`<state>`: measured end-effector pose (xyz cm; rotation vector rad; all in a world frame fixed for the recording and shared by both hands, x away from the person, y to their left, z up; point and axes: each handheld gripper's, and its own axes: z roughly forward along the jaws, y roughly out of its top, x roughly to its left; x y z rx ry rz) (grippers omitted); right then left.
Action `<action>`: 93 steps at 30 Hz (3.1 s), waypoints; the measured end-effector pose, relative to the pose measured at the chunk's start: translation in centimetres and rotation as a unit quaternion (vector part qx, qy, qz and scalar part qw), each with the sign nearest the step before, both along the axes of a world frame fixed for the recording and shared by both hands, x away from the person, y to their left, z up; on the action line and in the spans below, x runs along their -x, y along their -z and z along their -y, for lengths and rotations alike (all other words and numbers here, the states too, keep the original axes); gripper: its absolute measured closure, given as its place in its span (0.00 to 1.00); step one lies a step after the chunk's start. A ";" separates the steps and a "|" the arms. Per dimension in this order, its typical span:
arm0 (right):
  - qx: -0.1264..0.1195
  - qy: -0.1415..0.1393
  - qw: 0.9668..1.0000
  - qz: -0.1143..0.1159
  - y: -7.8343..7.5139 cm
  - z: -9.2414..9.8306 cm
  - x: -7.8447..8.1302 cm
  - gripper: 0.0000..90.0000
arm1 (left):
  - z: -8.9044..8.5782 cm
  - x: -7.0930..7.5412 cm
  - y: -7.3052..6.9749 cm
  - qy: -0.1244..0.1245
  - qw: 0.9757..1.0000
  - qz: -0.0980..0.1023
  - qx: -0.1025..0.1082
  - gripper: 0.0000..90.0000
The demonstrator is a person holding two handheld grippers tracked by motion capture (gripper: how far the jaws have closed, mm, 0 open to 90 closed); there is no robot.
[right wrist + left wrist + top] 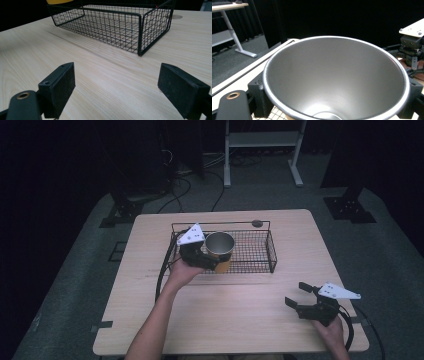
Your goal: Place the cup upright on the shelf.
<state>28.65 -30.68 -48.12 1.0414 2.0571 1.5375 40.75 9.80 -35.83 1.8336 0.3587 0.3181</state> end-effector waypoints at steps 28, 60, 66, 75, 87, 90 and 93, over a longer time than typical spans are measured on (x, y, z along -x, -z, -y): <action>-0.002 -0.001 1.000 -0.001 0.0 0.0 0.0 0.15 | 1.9 -3.8 -1.7 0.005 1.000 0.004 -0.002 0.14; -0.002 -0.001 1.000 -0.002 0.0 0.0 0.0 0.15 | 3.2 -8.9 -0.7 0.016 1.000 -0.020 -0.005 0.14; -0.001 -0.002 1.000 -0.001 0.0 0.0 0.0 0.15 | 3.6 -9.4 0.3 0.000 1.000 -0.026 -0.017 0.13; -0.002 -0.002 1.000 -0.002 0.0 0.0 0.0 0.15 | 4.1 -10.3 2.1 0.021 0.999 -0.043 -0.012 0.14; -0.002 -0.003 1.000 -0.002 0.0 0.0 0.0 0.15 | 4.4 -11.1 3.3 0.024 0.998 -0.041 -0.034 0.14; -0.002 -0.003 1.000 -0.002 0.0 0.0 0.0 0.15 | 4.2 -11.3 3.7 0.031 0.998 -0.044 -0.035 0.14; -0.002 -0.003 1.000 -0.002 0.0 0.0 0.0 0.15 | 4.2 -11.5 4.0 0.038 0.998 -0.039 -0.040 0.14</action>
